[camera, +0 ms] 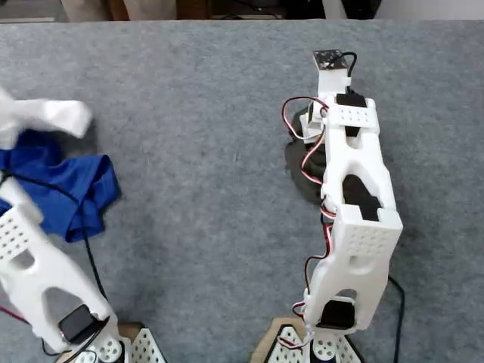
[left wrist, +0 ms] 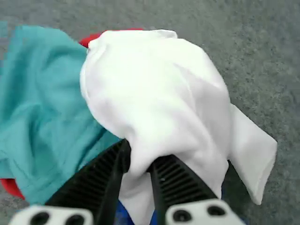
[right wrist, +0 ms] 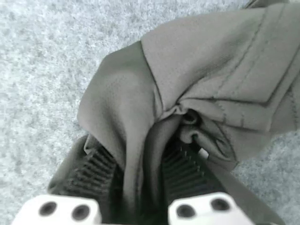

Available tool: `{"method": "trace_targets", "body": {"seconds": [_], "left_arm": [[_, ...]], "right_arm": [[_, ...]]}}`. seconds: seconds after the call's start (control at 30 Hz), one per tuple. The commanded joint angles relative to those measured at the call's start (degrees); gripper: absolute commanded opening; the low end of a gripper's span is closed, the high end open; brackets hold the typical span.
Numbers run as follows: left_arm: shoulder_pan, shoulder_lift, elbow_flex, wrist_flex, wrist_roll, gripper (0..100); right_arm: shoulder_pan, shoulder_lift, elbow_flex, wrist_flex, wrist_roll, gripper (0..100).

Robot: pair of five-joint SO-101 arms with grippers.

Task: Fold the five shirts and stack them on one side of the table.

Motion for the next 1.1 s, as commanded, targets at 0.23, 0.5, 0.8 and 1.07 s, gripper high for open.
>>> {"method": "trace_targets", "body": {"seconds": [0.23,0.5,0.8,1.07], "left_arm": [[-4.1,-4.1,3.2,2.2,-0.1,19],[-4.7,-12.8,12.0,2.2,-4.3,29],[-5.1,-26.3,29.1,2.2,-4.9,28],[3.7,-51.1,66.8,2.0,-4.7,28]], "right_arm": [[-2.2,-2.4,-1.1,3.9,-1.1,4.3],[-3.6,-10.4,-6.2,17.8,-2.6,21.4],[-3.3,-16.9,-17.7,37.7,-1.7,21.4],[-1.5,-21.9,-16.7,45.8,5.4,17.6]]}}
